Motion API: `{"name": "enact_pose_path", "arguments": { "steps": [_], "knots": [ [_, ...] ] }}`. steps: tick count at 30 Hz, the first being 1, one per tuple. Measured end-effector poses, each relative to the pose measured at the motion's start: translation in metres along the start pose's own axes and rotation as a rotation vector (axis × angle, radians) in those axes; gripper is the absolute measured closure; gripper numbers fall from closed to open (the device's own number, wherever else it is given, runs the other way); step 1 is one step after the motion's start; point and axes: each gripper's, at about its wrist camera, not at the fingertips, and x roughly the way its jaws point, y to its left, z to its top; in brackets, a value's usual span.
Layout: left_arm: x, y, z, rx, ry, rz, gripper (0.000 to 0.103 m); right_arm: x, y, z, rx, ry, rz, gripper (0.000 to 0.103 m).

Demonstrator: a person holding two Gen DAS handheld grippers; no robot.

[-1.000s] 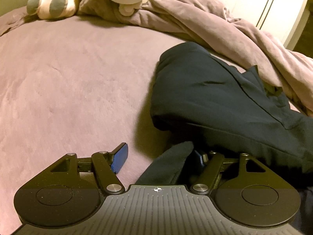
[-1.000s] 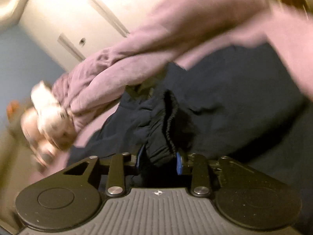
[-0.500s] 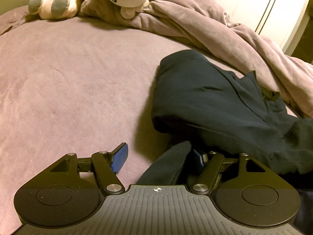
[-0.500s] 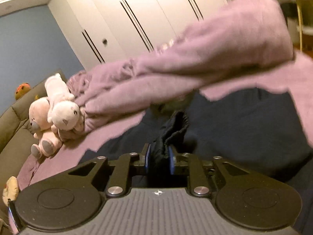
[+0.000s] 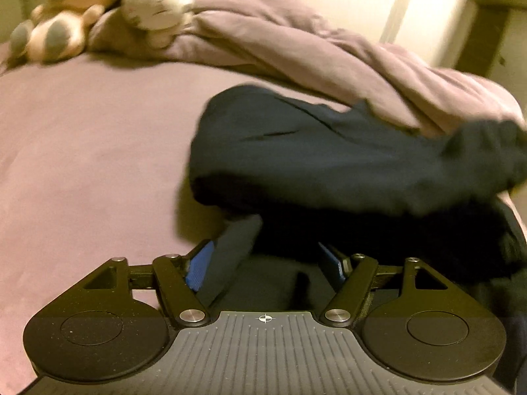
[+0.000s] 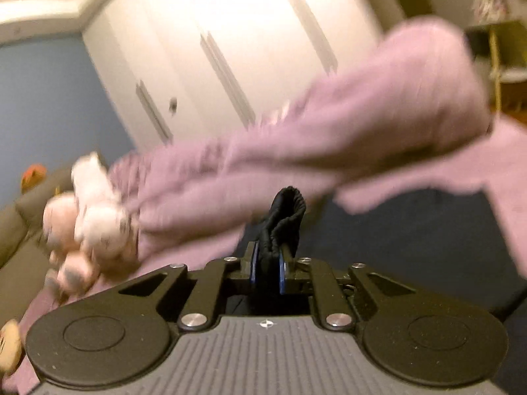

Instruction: Fold large clothes

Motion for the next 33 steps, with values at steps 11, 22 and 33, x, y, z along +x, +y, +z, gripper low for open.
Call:
{"name": "enact_pose_path", "arguments": {
  "steps": [11,22,33],
  "knots": [
    [0.011,-0.005,0.009,-0.037,-0.007,0.07,0.026,-0.014,-0.118,0.007,0.125,0.027,-0.277,0.088],
    [-0.012,-0.017,0.034,-0.014,-0.074,0.016,0.026,-0.048,-0.102,-0.017,0.009,-0.091,-0.405,0.061],
    [0.062,-0.071,0.036,0.194,-0.009,0.095,0.022,0.042,-0.089,-0.05,-0.402,0.214,-0.314,0.066]
  ]
}}
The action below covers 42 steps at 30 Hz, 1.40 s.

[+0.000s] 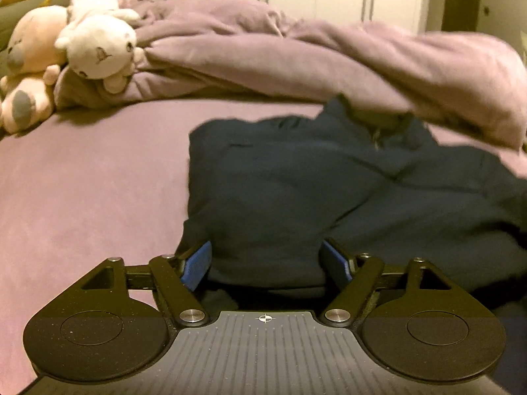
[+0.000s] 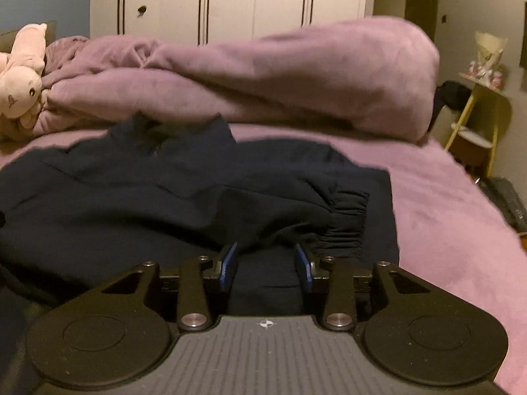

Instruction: Fold large clothes

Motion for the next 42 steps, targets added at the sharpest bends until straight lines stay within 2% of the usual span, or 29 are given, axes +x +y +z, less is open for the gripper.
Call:
{"name": "enact_pose_path", "arguments": {
  "steps": [3,7,11,14,18,22,25,28,31,33,35,36,38,39,42],
  "knots": [
    [0.005,0.001,-0.006,0.033,0.005,0.001,0.02,0.002,-0.009,-0.011,-0.041,-0.016,0.026,0.067],
    [-0.004,0.005,-0.004,0.009,0.017,-0.005,0.021,-0.014,0.008,-0.003,-0.071,-0.006,-0.033,0.067],
    [-0.01,0.011,-0.009,-0.012,0.023,-0.026,0.021,-0.044,0.021,-0.007,-0.087,-0.058,0.031,0.067],
    [-0.008,0.013,-0.01,-0.029,0.036,-0.035,0.019,-0.029,0.019,-0.02,-0.113,0.019,-0.002,0.066],
    [-0.008,0.011,-0.01,-0.025,0.039,-0.029,0.019,-0.024,0.005,-0.019,-0.02,0.038,0.039,0.067],
    [-0.009,0.012,-0.009,-0.032,0.054,-0.022,0.019,-0.031,0.015,-0.018,-0.065,0.05,0.004,0.066],
    [-0.007,0.012,-0.01,-0.033,0.06,-0.021,0.017,-0.036,0.009,-0.022,-0.02,0.066,0.015,0.066],
    [-0.004,0.011,-0.011,-0.015,0.064,-0.005,0.011,-0.029,0.006,-0.03,-0.013,0.113,0.003,0.066],
    [-0.006,0.012,-0.009,-0.018,0.081,0.006,0.011,-0.025,0.01,-0.032,-0.034,0.159,-0.033,0.066],
    [-0.014,0.014,-0.008,-0.023,0.098,0.017,0.011,-0.031,0.008,-0.031,-0.012,0.181,-0.069,0.065],
    [-0.023,0.017,-0.01,0.001,0.117,0.016,0.012,-0.048,0.001,-0.032,0.031,0.176,-0.063,0.065],
    [-0.03,0.019,-0.013,0.015,0.132,0.024,0.016,-0.061,-0.004,-0.035,0.055,0.17,-0.056,0.063],
    [-0.048,0.028,-0.026,0.027,0.137,0.006,0.018,-0.093,-0.015,-0.046,0.107,0.144,-0.033,0.053],
    [-0.061,0.035,-0.035,0.021,0.138,-0.02,0.018,-0.112,-0.023,-0.055,0.143,0.138,-0.011,0.045],
    [-0.103,0.06,-0.067,-0.018,0.143,-0.1,0.016,-0.17,-0.052,-0.092,0.244,0.123,0.072,0.031]
  ]
}}
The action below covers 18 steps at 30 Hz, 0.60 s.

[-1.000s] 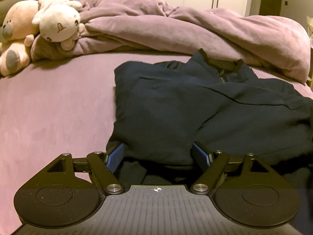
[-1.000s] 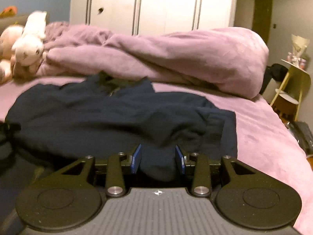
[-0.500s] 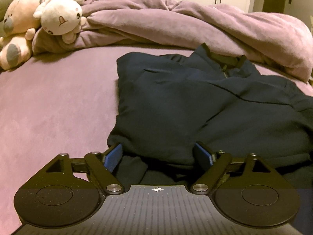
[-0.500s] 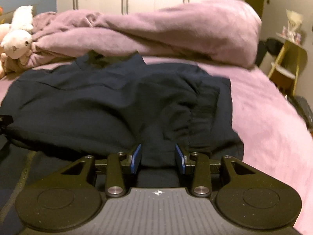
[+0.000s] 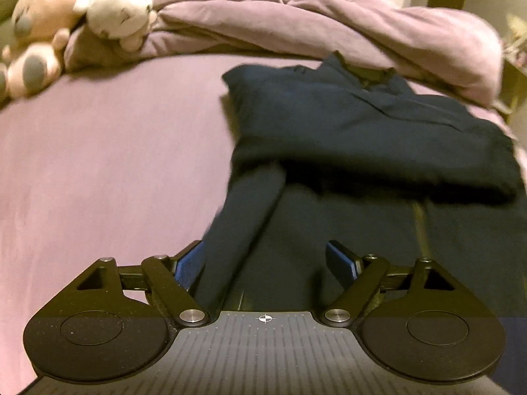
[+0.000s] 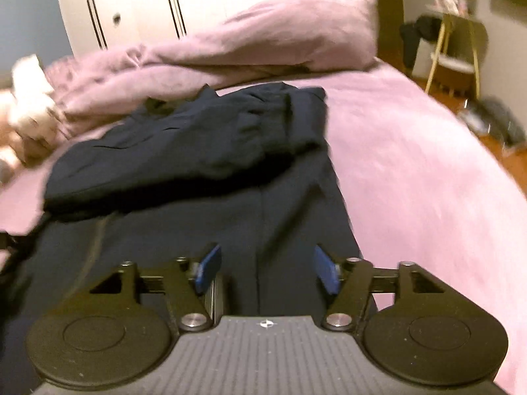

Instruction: Fold large clothes

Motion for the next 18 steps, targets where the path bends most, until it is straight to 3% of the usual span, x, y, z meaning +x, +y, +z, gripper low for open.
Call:
{"name": "enact_pose_path", "arguments": {
  "steps": [5,9,13,14,16,18],
  "knots": [
    [-0.054,0.038,-0.07,-0.033,0.065,0.044,0.014,-0.07,-0.046,-0.068,0.054,0.073,-0.04,0.028],
    [-0.076,0.071,-0.117,-0.147,0.15,-0.031,0.014,-0.1,-0.073,-0.104,0.151,0.129,-0.02,0.027],
    [-0.083,0.088,-0.133,-0.239,0.177,-0.097,0.014,-0.111,-0.085,-0.113,0.224,0.164,0.044,0.028],
    [-0.084,0.091,-0.134,-0.258,0.183,-0.115,0.014,-0.112,-0.088,-0.115,0.245,0.176,0.061,0.03],
    [-0.083,0.095,-0.138,-0.292,0.193,-0.178,0.016,-0.112,-0.091,-0.117,0.272,0.211,0.102,0.044],
    [-0.083,0.098,-0.141,-0.309,0.2,-0.202,0.018,-0.113,-0.096,-0.119,0.291,0.231,0.125,0.051]
  ]
}}
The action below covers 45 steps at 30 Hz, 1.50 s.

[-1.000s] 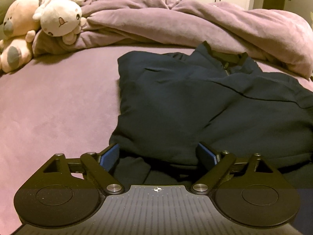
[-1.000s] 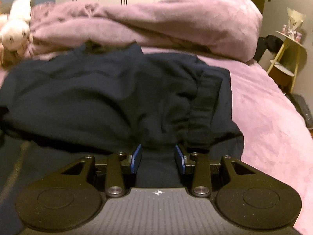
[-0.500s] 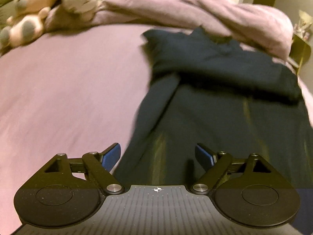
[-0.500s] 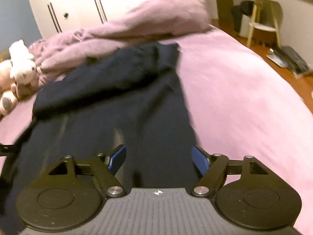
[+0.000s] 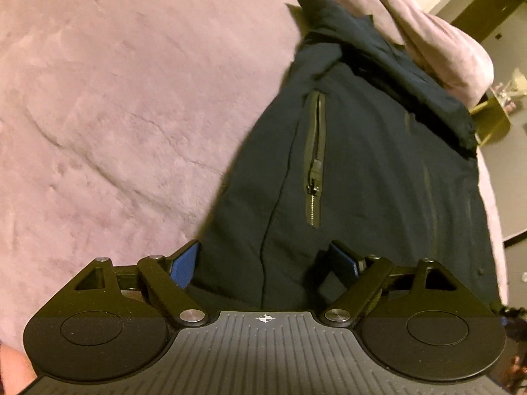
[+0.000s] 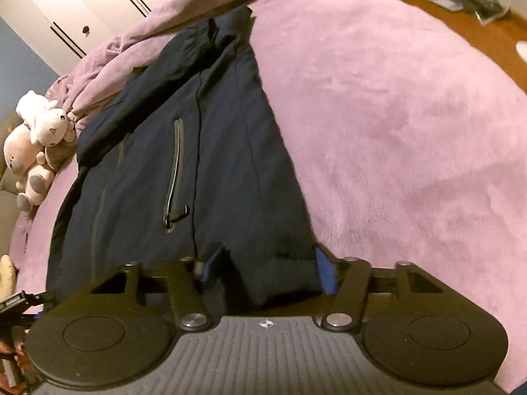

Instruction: Fold large clothes

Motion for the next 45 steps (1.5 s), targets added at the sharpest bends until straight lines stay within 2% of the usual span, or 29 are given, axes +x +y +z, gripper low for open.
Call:
{"name": "enact_pose_path", "arguments": {
  "steps": [2,3,4,6,9,13,15,17,19,21,23,27,29,32,36,41,45],
  "knots": [
    [-0.001,0.003,0.0,-0.012,0.004,-0.017,0.028,-0.001,-0.005,0.0,0.035,0.018,0.03,0.062],
    [-0.003,0.005,0.001,-0.024,0.01,-0.031,0.037,-0.001,-0.009,0.002,0.071,0.033,0.067,0.068],
    [-0.004,0.008,0.002,-0.036,0.016,-0.051,0.047,-0.001,-0.012,0.003,0.105,0.04,0.101,0.068],
    [-0.008,0.01,0.003,-0.051,0.019,-0.106,0.051,0.002,-0.015,0.006,0.146,0.041,0.144,0.068],
    [-0.012,0.012,0.003,-0.038,0.017,-0.155,0.051,0.007,-0.022,0.008,0.185,0.059,0.171,0.067],
    [0.004,0.011,0.006,-0.045,0.097,-0.154,0.037,0.018,-0.02,0.008,0.189,0.081,0.162,0.062],
    [0.008,0.008,0.007,-0.039,0.106,-0.151,0.036,0.022,-0.018,0.01,0.182,0.089,0.161,0.062],
    [0.01,0.004,0.009,-0.026,0.101,-0.165,0.045,0.021,-0.015,0.009,0.166,0.09,0.155,0.062],
    [0.007,0.0,0.01,-0.012,0.104,-0.182,0.058,0.017,-0.014,0.009,0.152,0.09,0.148,0.07],
    [0.003,-0.005,0.013,0.009,0.105,-0.207,0.066,0.014,-0.013,0.01,0.141,0.089,0.163,0.075],
    [-0.005,-0.011,0.019,0.018,0.084,-0.25,0.068,0.01,-0.01,0.014,0.136,0.078,0.195,0.077],
    [-0.027,-0.028,0.044,0.003,-0.012,-0.378,0.068,-0.002,0.004,0.034,0.15,0.012,0.328,0.081],
    [-0.037,-0.042,0.065,0.018,-0.079,-0.412,0.069,-0.007,0.018,0.053,0.125,-0.05,0.363,0.082],
    [-0.04,-0.061,0.104,-0.009,-0.157,-0.455,0.069,-0.005,0.037,0.094,0.104,-0.145,0.397,0.087],
    [-0.02,-0.083,0.168,-0.083,-0.223,-0.471,0.069,0.013,0.064,0.162,0.078,-0.265,0.379,0.089],
    [0.028,-0.1,0.245,-0.186,-0.275,-0.423,0.069,0.06,0.099,0.246,0.12,-0.374,0.289,0.09],
    [0.07,-0.111,0.285,-0.243,-0.283,-0.328,0.068,0.103,0.126,0.292,0.091,-0.44,0.171,0.09]
  ]
}}
